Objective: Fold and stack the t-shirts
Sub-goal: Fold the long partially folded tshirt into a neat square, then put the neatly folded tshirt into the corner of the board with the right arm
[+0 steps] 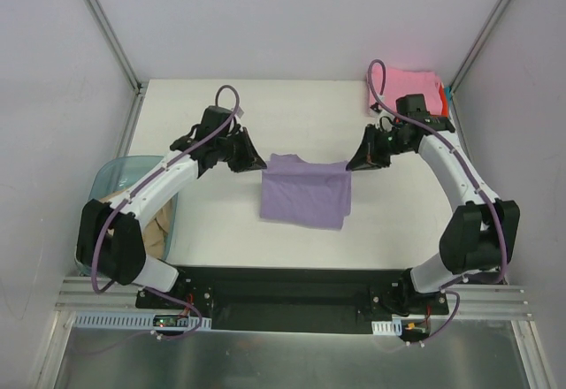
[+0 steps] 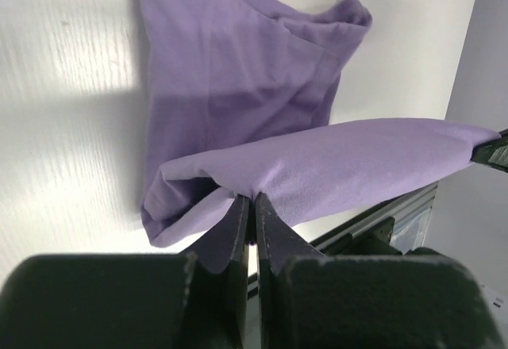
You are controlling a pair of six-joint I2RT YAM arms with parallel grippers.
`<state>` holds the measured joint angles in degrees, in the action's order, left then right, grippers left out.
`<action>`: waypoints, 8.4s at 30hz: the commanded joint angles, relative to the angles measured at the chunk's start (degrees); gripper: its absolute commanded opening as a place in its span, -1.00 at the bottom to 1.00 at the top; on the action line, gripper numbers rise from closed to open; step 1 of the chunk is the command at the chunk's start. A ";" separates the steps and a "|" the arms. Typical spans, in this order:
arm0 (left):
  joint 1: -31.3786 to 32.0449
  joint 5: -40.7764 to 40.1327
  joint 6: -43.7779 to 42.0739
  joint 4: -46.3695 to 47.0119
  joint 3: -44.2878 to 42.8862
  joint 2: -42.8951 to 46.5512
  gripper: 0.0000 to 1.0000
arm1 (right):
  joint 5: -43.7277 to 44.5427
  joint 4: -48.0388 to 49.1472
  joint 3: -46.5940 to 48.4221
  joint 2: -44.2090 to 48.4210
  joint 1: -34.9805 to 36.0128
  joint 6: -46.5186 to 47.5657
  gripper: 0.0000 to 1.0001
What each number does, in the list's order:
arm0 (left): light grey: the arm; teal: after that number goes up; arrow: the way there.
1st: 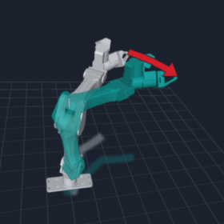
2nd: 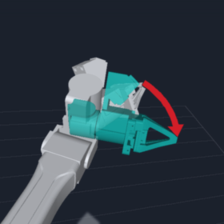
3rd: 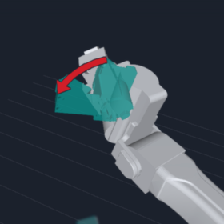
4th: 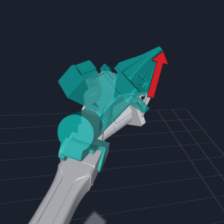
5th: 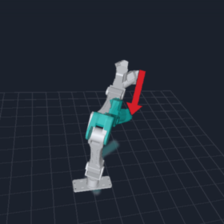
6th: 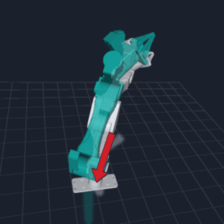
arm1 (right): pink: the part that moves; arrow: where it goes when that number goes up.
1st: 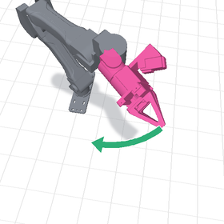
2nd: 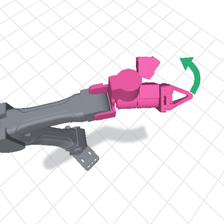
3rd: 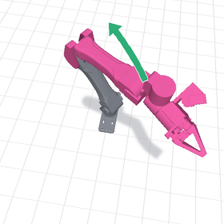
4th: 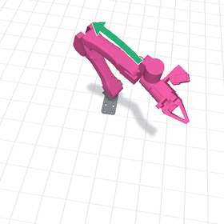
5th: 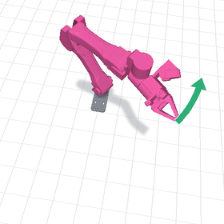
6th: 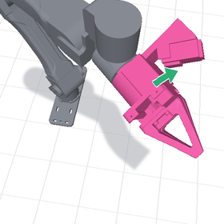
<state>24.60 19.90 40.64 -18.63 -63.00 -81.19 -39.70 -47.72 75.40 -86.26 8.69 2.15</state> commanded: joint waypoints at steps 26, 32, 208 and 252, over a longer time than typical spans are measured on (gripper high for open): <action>-6.59 12.36 -3.55 4.57 -25.86 -29.74 0.99 | 8.42 10.27 17.37 -22.39 -2.19 -2.68 0.93; -2.90 11.57 -3.29 4.92 -20.41 -25.16 0.99 | 6.82 16.26 6.70 -14.21 2.55 -3.38 0.93; -10.71 -23.77 -3.82 -11.78 -2.13 -1.08 0.98 | 40.23 18.72 48.35 -37.74 -7.56 38.37 0.54; -10.71 -26.58 -3.99 -11.69 0.07 1.82 0.99 | 48.32 21.80 54.33 -42.67 -1.57 27.73 -0.99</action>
<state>14.50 -5.06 36.91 -29.89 -63.72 -81.47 9.85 -25.15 127.22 -130.52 4.95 32.12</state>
